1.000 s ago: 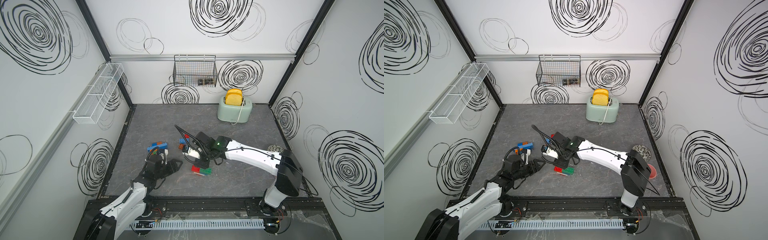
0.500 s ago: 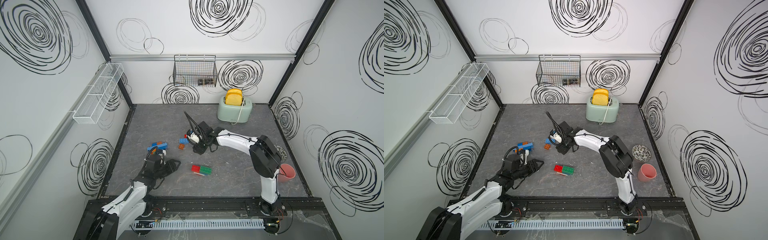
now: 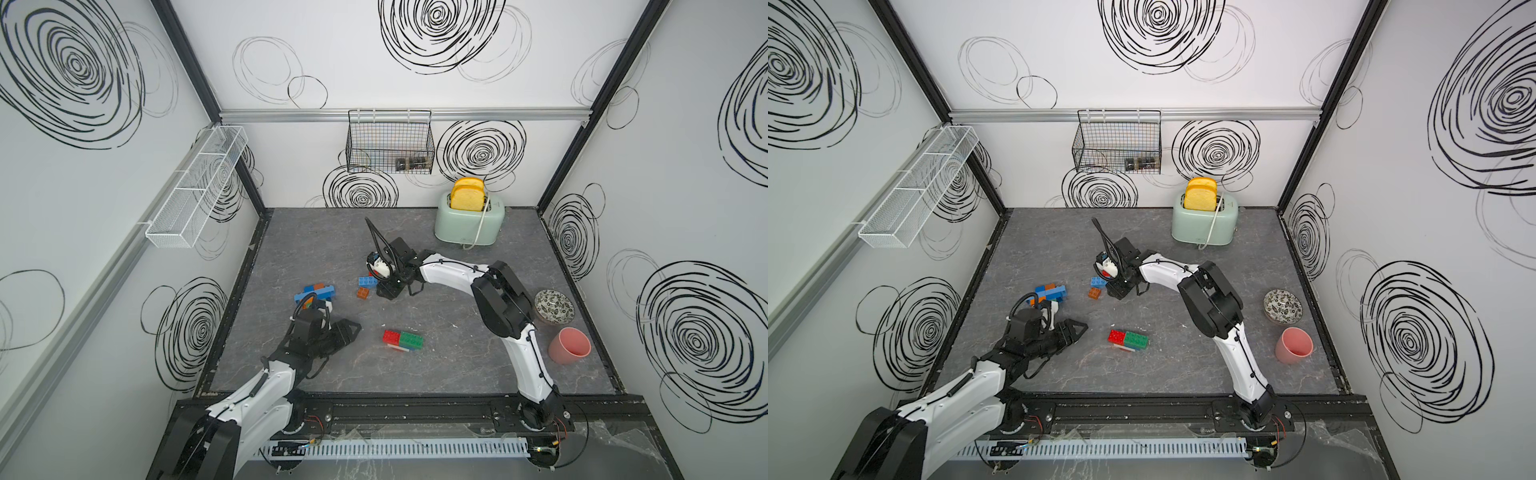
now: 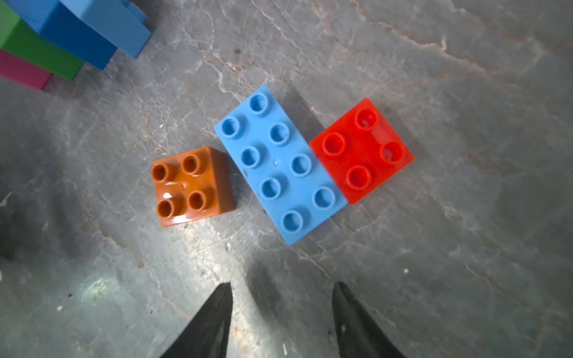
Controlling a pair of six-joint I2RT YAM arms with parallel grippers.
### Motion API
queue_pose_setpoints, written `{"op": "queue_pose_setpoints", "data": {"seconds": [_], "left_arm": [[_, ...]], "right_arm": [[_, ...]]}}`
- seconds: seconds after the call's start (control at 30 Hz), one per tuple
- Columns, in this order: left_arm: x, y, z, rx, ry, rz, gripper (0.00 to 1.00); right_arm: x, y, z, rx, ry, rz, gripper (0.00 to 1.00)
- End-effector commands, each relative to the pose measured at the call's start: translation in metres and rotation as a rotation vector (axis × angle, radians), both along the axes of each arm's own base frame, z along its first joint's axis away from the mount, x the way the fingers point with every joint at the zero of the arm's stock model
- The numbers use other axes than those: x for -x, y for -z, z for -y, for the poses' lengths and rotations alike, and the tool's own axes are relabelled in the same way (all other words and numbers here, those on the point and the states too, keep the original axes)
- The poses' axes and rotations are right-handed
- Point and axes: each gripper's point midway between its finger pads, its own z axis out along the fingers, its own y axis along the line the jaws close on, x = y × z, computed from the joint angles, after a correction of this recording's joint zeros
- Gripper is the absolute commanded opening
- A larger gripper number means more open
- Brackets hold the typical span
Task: Assemble a heart with lego
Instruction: Pick up the lego brick from the center of the board.
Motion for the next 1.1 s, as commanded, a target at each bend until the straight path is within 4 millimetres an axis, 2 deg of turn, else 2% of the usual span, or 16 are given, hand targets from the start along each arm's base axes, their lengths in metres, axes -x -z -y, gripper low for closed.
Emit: {"op": "queue_pose_setpoints", "data": {"seconds": [0.0,0.63,0.77,0.9,1.07], "left_arm": [[-0.01,-0.01,-0.001,-0.008,-0.009,0.033,0.64],[-0.011,-0.014,-0.003,-0.014,-0.011,0.046,0.64],[-0.01,-0.014,-0.002,-0.014,-0.01,0.044,0.64],[-0.011,-0.014,-0.002,-0.014,-0.01,0.046,0.64],[-0.01,-0.014,-0.001,-0.013,-0.002,0.045,0.64]], "right_arm": [[-0.004,-0.004,-0.015,-0.042,-0.045,0.004,0.55],[-0.02,0.012,-0.042,-0.055,-0.139,0.05,0.62],[-0.029,0.012,-0.045,-0.047,-0.124,0.078,0.64],[-0.027,0.013,-0.052,-0.058,-0.143,0.087,0.66],[-0.023,0.024,-0.056,-0.024,-0.166,0.104,0.67]]}}
